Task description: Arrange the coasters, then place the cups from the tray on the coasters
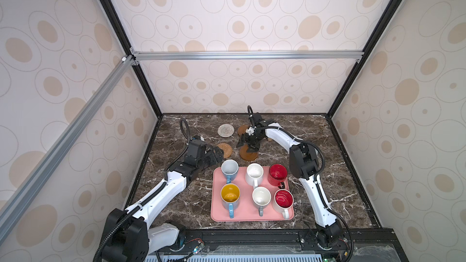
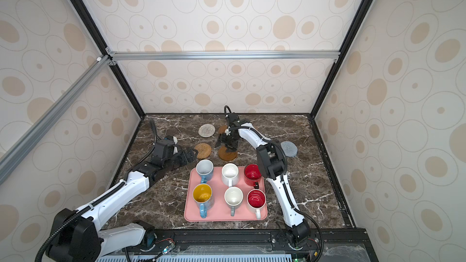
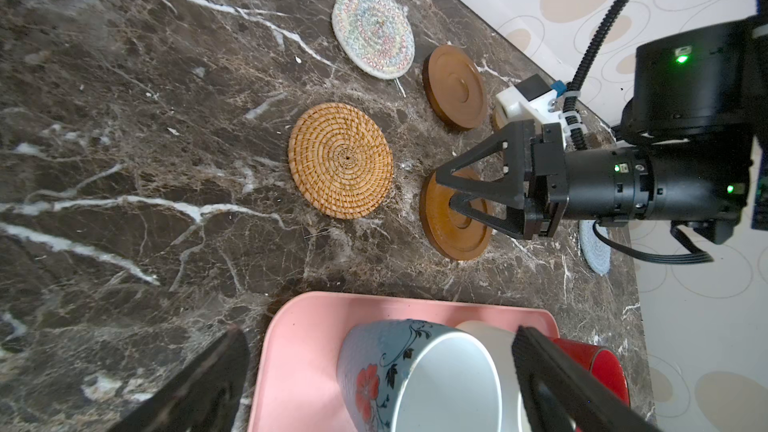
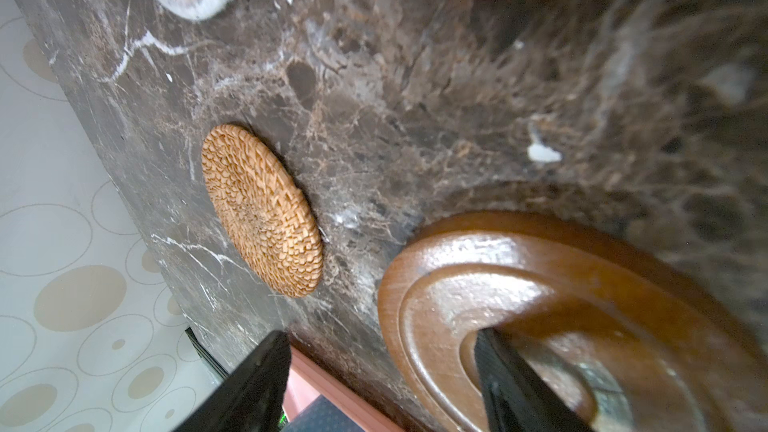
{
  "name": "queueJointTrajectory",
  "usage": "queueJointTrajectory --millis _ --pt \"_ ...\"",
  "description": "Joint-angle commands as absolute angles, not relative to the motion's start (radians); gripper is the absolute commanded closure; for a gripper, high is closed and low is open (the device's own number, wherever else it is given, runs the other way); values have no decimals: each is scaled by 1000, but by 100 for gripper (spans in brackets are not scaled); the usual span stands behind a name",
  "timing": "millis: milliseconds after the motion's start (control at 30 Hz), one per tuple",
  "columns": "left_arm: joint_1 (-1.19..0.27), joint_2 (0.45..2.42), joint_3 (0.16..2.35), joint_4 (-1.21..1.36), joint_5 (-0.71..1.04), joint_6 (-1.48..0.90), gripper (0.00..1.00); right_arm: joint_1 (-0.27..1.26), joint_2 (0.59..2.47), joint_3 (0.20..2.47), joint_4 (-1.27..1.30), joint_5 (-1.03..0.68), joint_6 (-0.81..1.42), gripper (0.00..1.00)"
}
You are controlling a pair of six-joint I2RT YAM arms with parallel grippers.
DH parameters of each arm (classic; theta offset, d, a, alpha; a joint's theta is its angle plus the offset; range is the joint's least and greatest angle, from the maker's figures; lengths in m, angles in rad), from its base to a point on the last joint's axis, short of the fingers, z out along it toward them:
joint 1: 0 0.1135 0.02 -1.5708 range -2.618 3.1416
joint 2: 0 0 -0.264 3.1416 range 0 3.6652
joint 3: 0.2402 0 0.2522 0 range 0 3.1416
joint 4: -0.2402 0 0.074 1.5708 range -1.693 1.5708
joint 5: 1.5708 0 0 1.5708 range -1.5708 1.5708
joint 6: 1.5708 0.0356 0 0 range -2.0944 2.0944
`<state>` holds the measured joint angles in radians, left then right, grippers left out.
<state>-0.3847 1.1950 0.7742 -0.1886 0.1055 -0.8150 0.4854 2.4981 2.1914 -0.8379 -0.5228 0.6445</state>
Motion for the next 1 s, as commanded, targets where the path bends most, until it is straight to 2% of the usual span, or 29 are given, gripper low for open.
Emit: queueJointTrajectory --millis 0,667,967 --pt "-393 1196 806 -189 95 -818 0 496 2594 2182 -781 -430 636 26" --pt "-392 1171 785 -190 84 -824 0 491 2595 2199 -779 -423 644 26" --pt "-392 1164 779 -193 80 -827 0 485 2560 2191 -833 -337 613 26"
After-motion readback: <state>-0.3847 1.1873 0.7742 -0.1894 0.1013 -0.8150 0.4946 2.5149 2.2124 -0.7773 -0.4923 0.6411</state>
